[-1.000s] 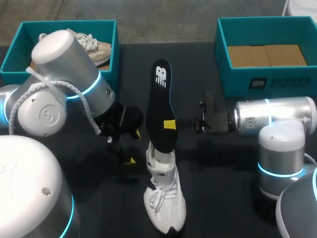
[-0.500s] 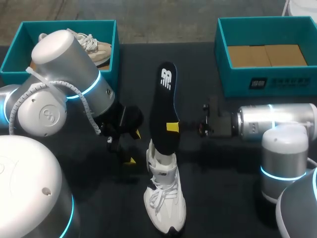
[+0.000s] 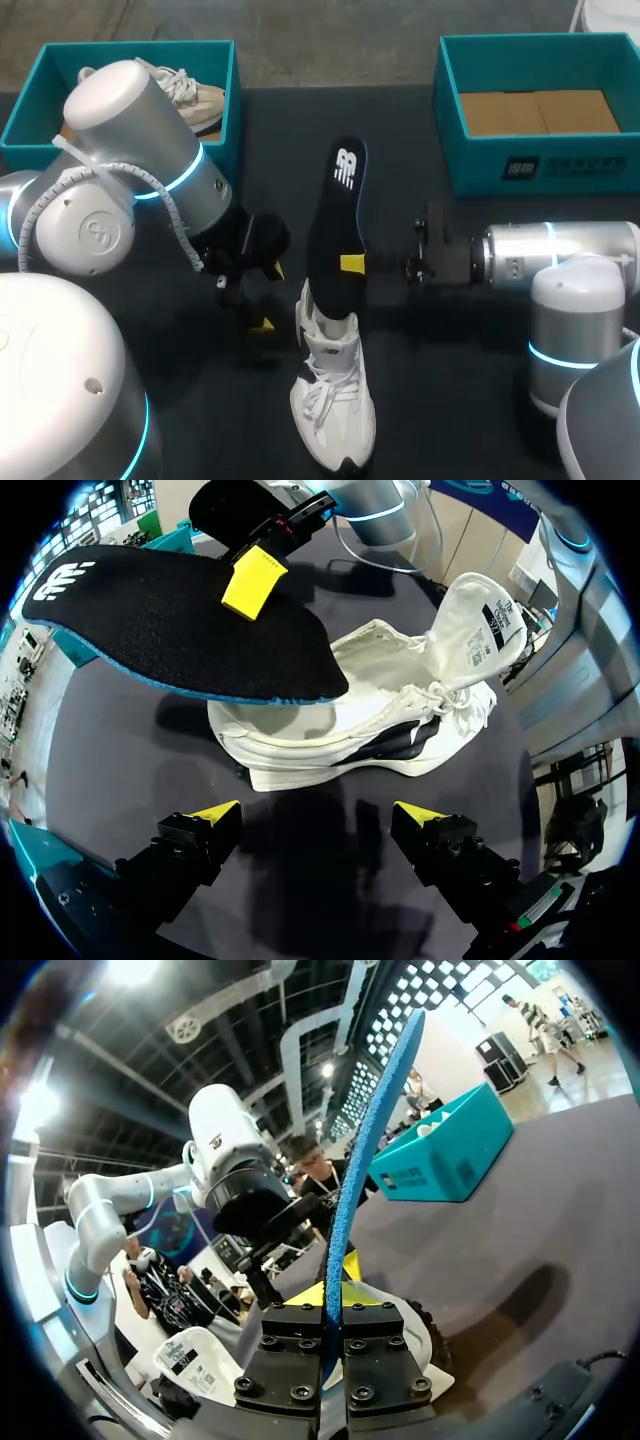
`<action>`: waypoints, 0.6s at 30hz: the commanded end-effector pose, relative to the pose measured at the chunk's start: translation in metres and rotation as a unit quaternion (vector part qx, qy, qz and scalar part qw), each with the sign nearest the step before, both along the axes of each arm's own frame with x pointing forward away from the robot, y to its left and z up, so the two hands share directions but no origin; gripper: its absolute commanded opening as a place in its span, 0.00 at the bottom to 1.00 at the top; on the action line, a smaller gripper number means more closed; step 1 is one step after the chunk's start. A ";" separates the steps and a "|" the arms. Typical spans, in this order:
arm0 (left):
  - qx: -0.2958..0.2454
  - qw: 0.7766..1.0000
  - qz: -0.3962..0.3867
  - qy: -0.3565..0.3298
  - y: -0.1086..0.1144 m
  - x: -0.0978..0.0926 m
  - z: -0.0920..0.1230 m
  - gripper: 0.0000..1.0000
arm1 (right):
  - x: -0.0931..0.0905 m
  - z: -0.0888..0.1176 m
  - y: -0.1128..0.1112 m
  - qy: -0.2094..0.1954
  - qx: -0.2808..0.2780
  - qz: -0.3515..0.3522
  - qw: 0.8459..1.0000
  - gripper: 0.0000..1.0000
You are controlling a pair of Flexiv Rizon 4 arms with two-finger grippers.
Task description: Take the shoe out of the shoebox, open the shoe tongue, remove and reinsert the insole, then place the shoe into the shoebox
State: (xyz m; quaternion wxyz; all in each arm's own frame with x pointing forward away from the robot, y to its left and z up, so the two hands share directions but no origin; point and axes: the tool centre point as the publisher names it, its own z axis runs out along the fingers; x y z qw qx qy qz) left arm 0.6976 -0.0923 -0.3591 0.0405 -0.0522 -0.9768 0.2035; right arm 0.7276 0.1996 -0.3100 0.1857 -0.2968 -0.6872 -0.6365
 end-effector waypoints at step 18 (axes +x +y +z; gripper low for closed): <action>0.001 1.000 0.000 -0.001 -0.001 0.000 -0.001 1.00 | -0.012 -0.015 0.002 0.003 0.006 -0.007 1.000 0.00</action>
